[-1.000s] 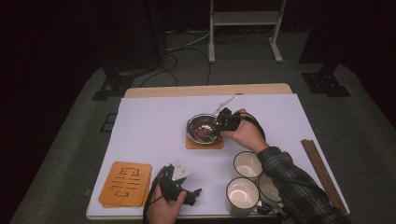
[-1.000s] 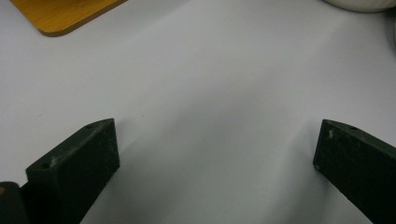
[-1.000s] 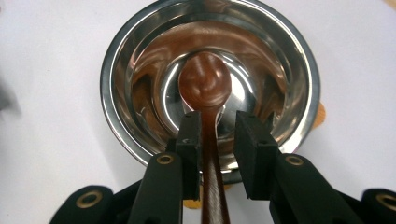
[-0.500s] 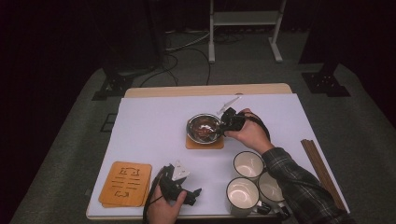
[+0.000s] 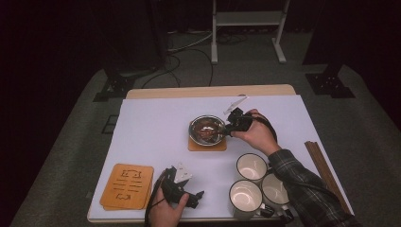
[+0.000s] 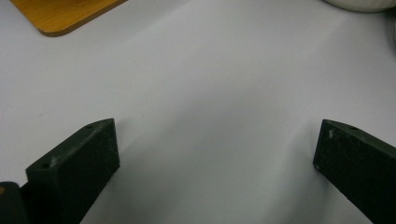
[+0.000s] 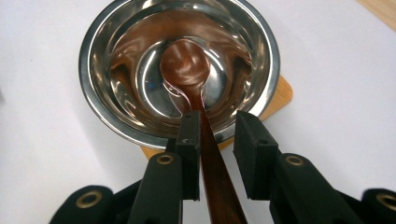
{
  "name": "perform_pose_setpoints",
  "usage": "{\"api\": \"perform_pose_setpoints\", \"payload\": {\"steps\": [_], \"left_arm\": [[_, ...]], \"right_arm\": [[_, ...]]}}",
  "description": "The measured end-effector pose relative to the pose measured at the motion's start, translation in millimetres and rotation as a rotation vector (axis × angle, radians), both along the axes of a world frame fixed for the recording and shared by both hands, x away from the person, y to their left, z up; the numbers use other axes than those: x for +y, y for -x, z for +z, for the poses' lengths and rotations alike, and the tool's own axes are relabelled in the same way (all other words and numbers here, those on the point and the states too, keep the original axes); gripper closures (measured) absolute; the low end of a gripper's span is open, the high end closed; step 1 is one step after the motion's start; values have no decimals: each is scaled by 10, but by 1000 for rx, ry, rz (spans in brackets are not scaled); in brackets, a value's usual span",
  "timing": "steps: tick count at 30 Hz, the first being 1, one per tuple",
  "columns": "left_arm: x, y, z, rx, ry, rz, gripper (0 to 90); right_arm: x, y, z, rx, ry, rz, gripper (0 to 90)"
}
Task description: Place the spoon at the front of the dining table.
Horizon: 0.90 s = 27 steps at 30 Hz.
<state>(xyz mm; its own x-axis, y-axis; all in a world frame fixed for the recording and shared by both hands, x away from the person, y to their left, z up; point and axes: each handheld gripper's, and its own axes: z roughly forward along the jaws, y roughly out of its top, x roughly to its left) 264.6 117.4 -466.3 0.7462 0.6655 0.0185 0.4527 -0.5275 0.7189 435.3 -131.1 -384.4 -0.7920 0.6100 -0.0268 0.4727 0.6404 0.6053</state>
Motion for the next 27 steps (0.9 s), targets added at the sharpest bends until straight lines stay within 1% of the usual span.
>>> {"api": "perform_pose_setpoints", "payload": {"steps": [20, 27], "left_arm": [[-1, 1, -1, 0, 1, 1, 0], [-1, 1, -1, 1, 1, 1, 0]], "right_arm": [[-185, -77, 25, -9, -24, -55, 719], [-212, -85, 41, -16, -27, -56, 719]]}}
